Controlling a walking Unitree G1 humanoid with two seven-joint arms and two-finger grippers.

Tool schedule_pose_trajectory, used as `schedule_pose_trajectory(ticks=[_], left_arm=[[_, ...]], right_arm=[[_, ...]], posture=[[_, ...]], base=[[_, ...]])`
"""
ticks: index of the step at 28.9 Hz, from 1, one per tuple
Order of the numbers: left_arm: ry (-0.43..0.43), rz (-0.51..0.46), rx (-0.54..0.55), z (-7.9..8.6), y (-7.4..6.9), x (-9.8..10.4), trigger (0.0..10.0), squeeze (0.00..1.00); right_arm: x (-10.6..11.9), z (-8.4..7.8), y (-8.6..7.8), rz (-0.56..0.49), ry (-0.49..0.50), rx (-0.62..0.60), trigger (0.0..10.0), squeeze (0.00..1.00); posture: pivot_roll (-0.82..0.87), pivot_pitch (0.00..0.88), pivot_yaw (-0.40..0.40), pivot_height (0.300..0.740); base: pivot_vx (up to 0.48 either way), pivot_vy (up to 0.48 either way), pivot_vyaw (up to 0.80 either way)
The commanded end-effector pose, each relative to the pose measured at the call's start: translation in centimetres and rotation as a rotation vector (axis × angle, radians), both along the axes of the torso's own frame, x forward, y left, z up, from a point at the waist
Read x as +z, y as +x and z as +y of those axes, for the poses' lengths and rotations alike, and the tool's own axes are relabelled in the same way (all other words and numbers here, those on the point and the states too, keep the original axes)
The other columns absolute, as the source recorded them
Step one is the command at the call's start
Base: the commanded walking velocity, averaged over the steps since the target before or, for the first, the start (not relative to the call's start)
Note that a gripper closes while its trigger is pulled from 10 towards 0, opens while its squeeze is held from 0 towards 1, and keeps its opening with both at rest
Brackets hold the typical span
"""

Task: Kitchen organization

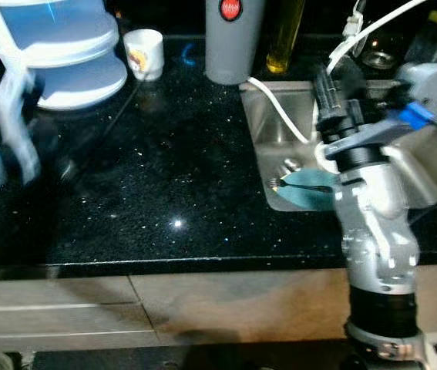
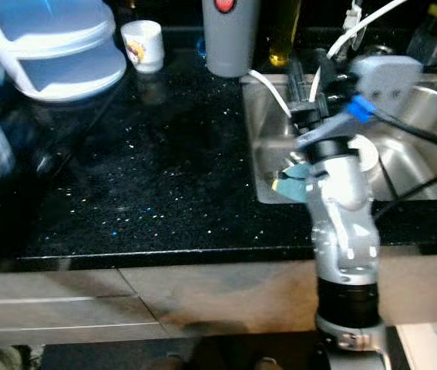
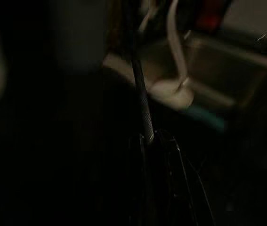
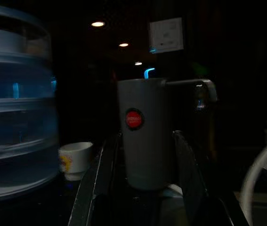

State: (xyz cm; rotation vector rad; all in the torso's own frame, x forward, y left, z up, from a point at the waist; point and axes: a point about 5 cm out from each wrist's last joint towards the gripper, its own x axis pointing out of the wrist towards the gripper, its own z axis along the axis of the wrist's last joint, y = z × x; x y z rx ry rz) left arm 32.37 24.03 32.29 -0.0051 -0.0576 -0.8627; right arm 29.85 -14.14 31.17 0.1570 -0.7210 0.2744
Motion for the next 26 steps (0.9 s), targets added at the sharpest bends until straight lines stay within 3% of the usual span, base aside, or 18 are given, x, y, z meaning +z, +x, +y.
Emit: schedule_pose_trajectory(ticks=[1, 9, 12, 14, 16, 18, 21, 26], left_arm=[[-0.072, -0.052, -0.041, -1.8, -0.5, 1.1, 10.0, 0.00], [-0.171, -0.145, -0.108, -5.2, -0.7, 3.2, 10.0, 0.00], [-0.093, -0.167, -0.153, -8.2, -0.9, 2.2, 10.0, 0.00], [-0.071, -0.169, -0.189, -9.4, -1.0, 1.8, 10.0, 0.00], [-0.074, -0.166, -0.202, -9.6, -1.1, 1.7, 10.0, 0.00], [-0.031, -0.172, -0.335, -12.0, -2.3, 1.2, 10.0, 0.00], [-0.003, -0.189, -0.397, -13.4, -3.0, 0.8, 10.0, 0.00], [-0.042, -0.212, -0.527, -15.7, -4.5, 1.0, 10.0, 0.00]], right_arm=[[0.1, -0.4, -0.1, 0.017, 0.074, 0.054, 10.0, 0.00], [0.2, -0.2, -0.5, 0.031, 0.193, 0.204, 10.0, 0.00], [0.8, 0.4, -1.2, 0.024, 0.307, 0.390, 10.0, 0.00], [1.2, 1.0, -2.0, 0.005, 0.302, 0.502, 10.0, 0.00], [1.3, 1.1, -2.3, -0.001, 0.290, 0.537, 10.0, 0.00], [1.3, 1.8, -2.7, 0.012, 0.293, 0.649, 10.0, 0.00], [1.2, 1.7, -3.1, 0.022, 0.330, 0.716, 10.0, 0.00], [0.7, 1.4, -3.3, 0.064, 0.357, 0.809, 10.0, 0.00]], posture=[[0.19, 0.128, 0.006, 0.740], [0.18, 0.110, 0.010, 0.740], [0.17, 0.106, 0.013, 0.740], [0.16, 0.103, 0.013, 0.740], [0.16, 0.103, 0.013, 0.740], [0.15, 0.100, 0.008, 0.740], [0.15, 0.099, 0.007, 0.740], [0.15, 0.093, -0.001, 0.740]], base=[[0.000, 0.000, 0.00], [0.000, 0.000, 0.00], [0.000, 0.000, 0.00], [0.000, 0.000, 0.00], [0.000, 0.000, 0.00], [0.000, 0.000, 0.00], [0.000, 0.000, 0.00], [0.000, 0.000, 0.00]])
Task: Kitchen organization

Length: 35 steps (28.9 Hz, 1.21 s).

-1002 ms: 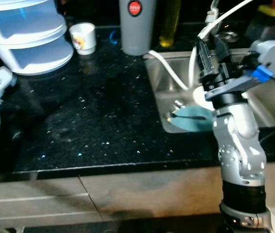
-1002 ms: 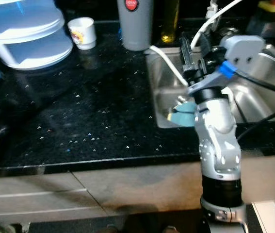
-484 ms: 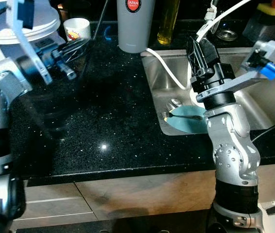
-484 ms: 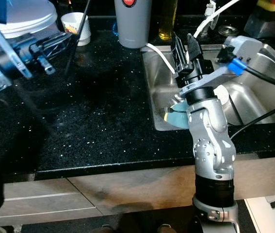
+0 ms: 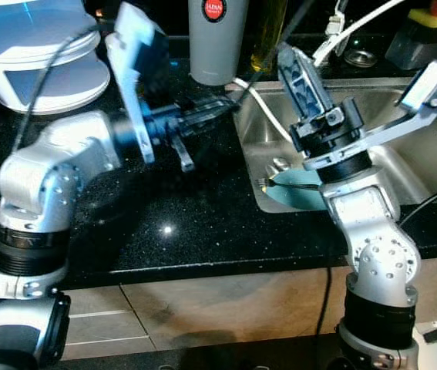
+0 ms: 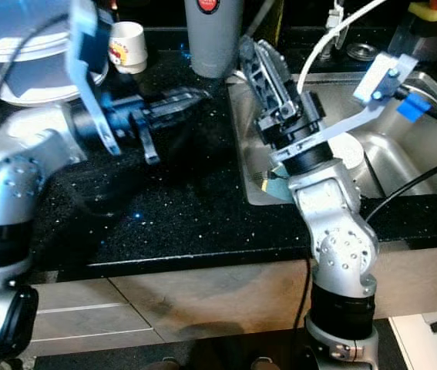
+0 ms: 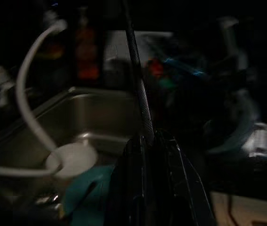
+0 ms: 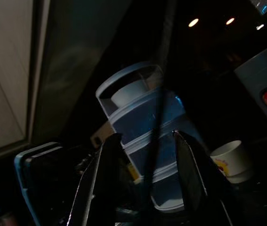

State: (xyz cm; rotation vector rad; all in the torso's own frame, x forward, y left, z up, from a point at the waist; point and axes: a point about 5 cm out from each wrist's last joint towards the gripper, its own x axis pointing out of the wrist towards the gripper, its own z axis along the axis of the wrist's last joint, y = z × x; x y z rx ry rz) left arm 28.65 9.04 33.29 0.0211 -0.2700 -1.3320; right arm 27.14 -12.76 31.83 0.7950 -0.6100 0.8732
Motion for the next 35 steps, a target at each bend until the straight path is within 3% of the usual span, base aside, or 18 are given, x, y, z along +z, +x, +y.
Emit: schedule_pose_trajectory(ticks=[1, 7, 8, 24, 25, 26, 30, 31, 32, 33, 35], left_arm=[[0.009, -0.018, -0.053, -0.7, -0.8, 0.0, 10.0, 0.00], [0.030, -0.021, -0.053, -1.0, -0.8, -0.3, 10.0, 0.00], [0.032, -0.021, -0.049, -1.0, -0.8, -0.3, 10.0, 0.00], [0.029, -0.085, 0.096, -0.8, -0.1, -0.7, 10.0, 0.00], [0.035, -0.095, 0.108, -0.9, 0.0, -0.8, 10.0, 0.13], [0.039, -0.103, 0.116, -1.0, 0.0, -0.8, 10.0, 1.00], [-0.014, -0.079, 0.188, -0.8, 0.8, -0.5, 10.0, 1.00], [-0.030, -0.072, 0.204, -0.6, 0.9, -0.3, 10.0, 1.00], [-0.030, -0.072, 0.204, -0.6, 0.9, -0.3, 10.0, 1.00], [-0.063, -0.074, 0.231, 0.0, 1.0, 0.1, 10.0, 0.00], [-0.169, -0.057, 0.348, 2.0, 1.8, 0.9, 10.0, 0.00]], right_arm=[[0.0, 0.1, -0.5, -0.012, -0.001, 0.030, 10.0, 0.00], [0.1, 0.1, -0.6, 0.002, 0.020, 0.064, 10.0, 0.00], [0.1, 0.0, -0.6, 0.008, 0.029, 0.063, 0.0, 0.00], [0.5, -1.2, -0.1, 0.032, 0.095, 0.034, 0.0, 0.00], [0.5, -1.2, -0.1, 0.033, 0.096, 0.034, 0.0, 0.00], [0.5, -1.2, -0.1, 0.034, 0.098, 0.035, 0.0, 0.00], [0.4, -1.4, 0.1, 0.040, 0.100, 0.032, 0.4, 0.00], [0.4, -1.5, 0.1, 0.043, 0.097, 0.020, 2.9, 0.00], [0.4, -1.5, 0.1, 0.043, 0.097, 0.020, 2.9, 0.00], [0.4, -1.8, 0.3, 0.042, 0.087, -0.015, 10.0, 0.00], [0.4, -2.9, 1.1, 0.043, 0.023, -0.196, 10.0, 0.00]], posture=[[0.15, 0.093, -0.001, 0.740], [0.14, 0.090, -0.003, 0.740], [0.14, 0.090, -0.004, 0.740], [0.14, 0.088, -0.010, 0.740], [0.15, 0.088, -0.011, 0.740], [0.15, 0.088, -0.011, 0.740], [0.15, 0.090, -0.011, 0.740], [0.15, 0.091, -0.007, 0.740], [0.15, 0.091, -0.007, 0.740], [0.15, 0.091, -0.007, 0.740], [0.15, 0.096, -0.004, 0.740]], base=[[0.000, 0.000, 0.00], [0.000, 0.000, 0.00], [0.000, 0.000, 0.00], [0.000, 0.000, 0.00], [0.000, 0.000, 0.00], [0.000, 0.000, 0.00], [0.000, 0.000, 0.00], [0.000, 0.000, 0.00], [0.000, 0.000, 0.00], [0.000, 0.000, 0.00], [0.000, 0.000, 0.00]])
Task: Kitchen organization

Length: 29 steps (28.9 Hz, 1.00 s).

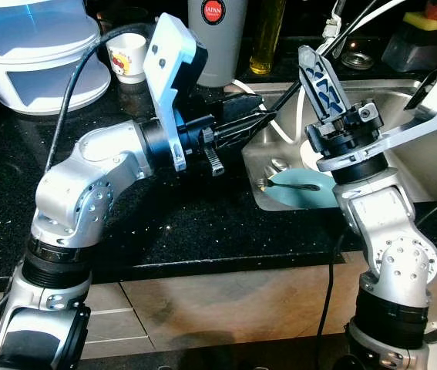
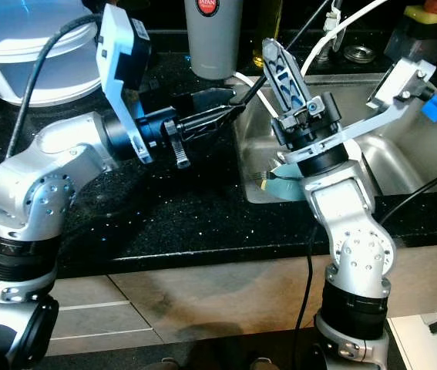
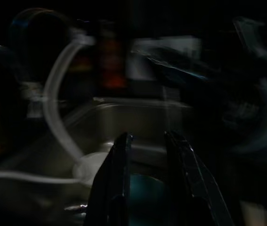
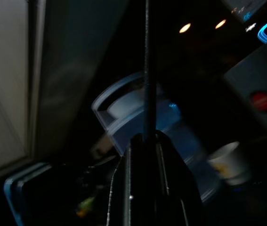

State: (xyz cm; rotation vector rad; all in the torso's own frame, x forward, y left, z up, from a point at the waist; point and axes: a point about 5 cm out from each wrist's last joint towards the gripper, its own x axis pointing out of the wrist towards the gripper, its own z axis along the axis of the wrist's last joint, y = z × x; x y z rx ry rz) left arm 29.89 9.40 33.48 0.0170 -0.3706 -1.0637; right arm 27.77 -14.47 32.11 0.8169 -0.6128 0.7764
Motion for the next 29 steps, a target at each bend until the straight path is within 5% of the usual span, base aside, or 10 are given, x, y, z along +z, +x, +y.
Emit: schedule_pose_trajectory(ticks=[1, 3, 4, 8, 14, 18, 20, 24, 25, 29], left_arm=[[-0.134, 0.014, 0.137, 2.9, 1.0, 1.0, 10.0, 0.00], [-0.134, 0.014, 0.137, 2.9, 1.0, 1.0, 10.0, 0.00], [-0.242, 0.063, 0.210, 5.5, 1.4, 1.0, 10.0, 0.00], [-0.303, 0.109, 0.288, 7.5, 1.5, 0.4, 10.0, 0.00], [-0.260, 0.294, 0.584, 8.5, 3.3, -4.0, 10.0, 0.00], [-0.235, 0.294, 0.593, 7.8, 3.0, -4.8, 10.0, 0.00], [-0.221, 0.297, 0.580, 7.1, 2.6, -5.2, 10.0, 0.00], [-0.215, 0.326, 0.598, 6.6, 2.6, -5.9, 10.0, 0.00], [-0.206, 0.331, 0.612, 6.4, 2.6, -6.2, 10.0, 0.00], [-0.162, 0.332, 0.652, 5.3, 2.6, -7.2, 10.0, 0.00]], right_arm=[[0.1, -2.0, 1.2, 0.019, -0.050, -0.240, 10.0, 0.00], [0.1, -2.0, 1.2, 0.019, -0.050, -0.240, 10.0, 0.00], [0.0, -4.4, 3.5, 0.090, -0.118, -0.550, 10.0, 0.00], [-0.3, -6.5, 5.5, 0.123, -0.239, -0.837, 10.0, 0.00], [-4.4, -5.8, 9.3, 0.262, -0.636, -1.031, 10.0, 0.00], [-6.2, -5.4, 10.2, 0.321, -0.694, -1.019, 10.0, 0.00], [-6.9, -5.0, 10.4, 0.299, -0.695, -1.021, 10.0, 1.00], [-3.5, -5.0, 8.8, 0.094, -0.558, -1.087, 10.0, 1.00], [-1.6, -5.2, 7.7, 0.012, -0.491, -1.111, 10.0, 0.00], [2.3, -4.7, 4.5, -0.192, -0.437, -1.117, 10.0, 0.00]], posture=[[0.15, 0.096, -0.004, 0.740], [0.15, 0.096, -0.004, 0.740], [0.16, 0.096, -0.003, 0.740], [0.16, 0.095, -0.005, 0.740], [0.19, 0.088, -0.011, 0.740], [0.19, 0.084, -0.016, 0.740], [0.19, 0.081, -0.016, 0.740], [0.18, 0.078, -0.008, 0.740], [0.17, 0.077, -0.004, 0.740], [0.17, 0.076, -0.002, 0.740]], base=[[0.000, 0.000, 0.00], [0.000, 0.000, 0.00], [0.000, 0.000, 0.00], [0.000, 0.000, 0.00], [0.000, 0.000, 0.00], [0.000, 0.000, 0.00], [0.000, 0.000, 0.00], [0.000, 0.000, 0.00], [0.000, 0.000, 0.00], [0.000, 0.000, 0.00]])
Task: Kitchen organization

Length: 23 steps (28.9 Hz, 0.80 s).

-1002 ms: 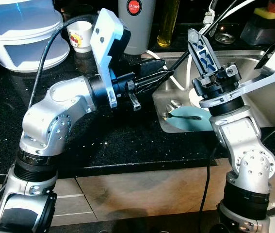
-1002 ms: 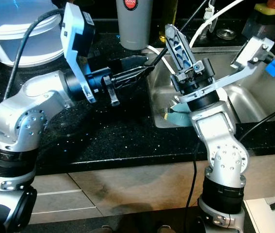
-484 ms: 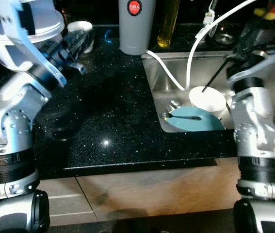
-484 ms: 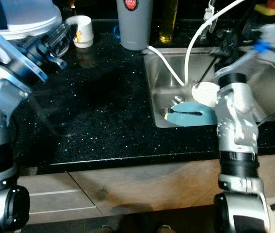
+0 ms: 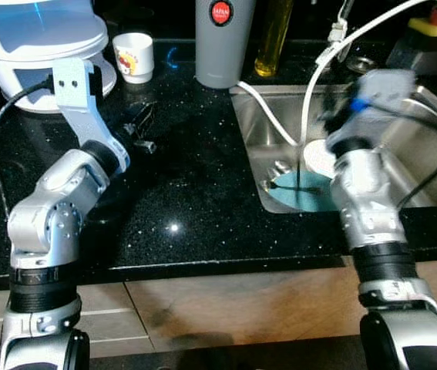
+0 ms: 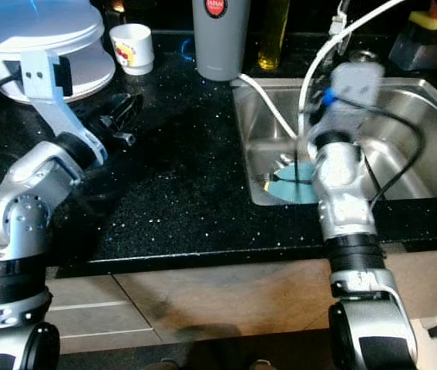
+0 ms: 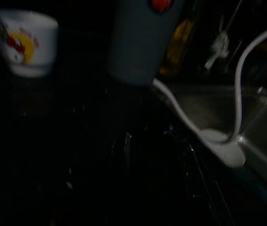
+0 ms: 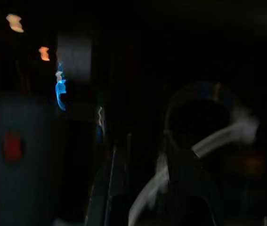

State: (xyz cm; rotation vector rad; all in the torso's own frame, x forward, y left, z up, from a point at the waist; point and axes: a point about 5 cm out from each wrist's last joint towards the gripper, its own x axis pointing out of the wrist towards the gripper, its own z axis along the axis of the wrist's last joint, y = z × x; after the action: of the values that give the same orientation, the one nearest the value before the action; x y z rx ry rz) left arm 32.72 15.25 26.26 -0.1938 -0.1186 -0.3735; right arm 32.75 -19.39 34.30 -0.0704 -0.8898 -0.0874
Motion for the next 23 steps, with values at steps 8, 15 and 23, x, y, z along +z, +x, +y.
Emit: schedule_pose_trajectory(ticks=[8, 15, 23], left_arm=[[0.042, -0.016, 0.089, -1.0, -0.5, -0.6, 10.0, 0.00], [0.155, -0.169, 0.197, -0.8, -1.1, 0.1, 10.0, 0.00], [0.232, -0.234, 0.291, -0.1, -1.1, 0.5, 10.0, 0.00]], right_arm=[[-3.6, 2.1, -1.1, 0.111, -0.013, 0.109, 10.0, 0.00], [-6.5, 3.1, -1.2, 0.222, 0.054, 0.097, 10.0, 0.00], [-6.6, 2.5, -0.6, 0.271, 0.122, 0.119, 10.0, 0.00]], posture=[[0.14, 0.065, -0.005, 0.740], [0.15, 0.056, -0.003, 0.740], [0.15, 0.062, -0.022, 0.740]], base=[[0.000, 0.000, 0.00], [0.000, 0.000, 0.00], [0.000, 0.000, 0.00]])
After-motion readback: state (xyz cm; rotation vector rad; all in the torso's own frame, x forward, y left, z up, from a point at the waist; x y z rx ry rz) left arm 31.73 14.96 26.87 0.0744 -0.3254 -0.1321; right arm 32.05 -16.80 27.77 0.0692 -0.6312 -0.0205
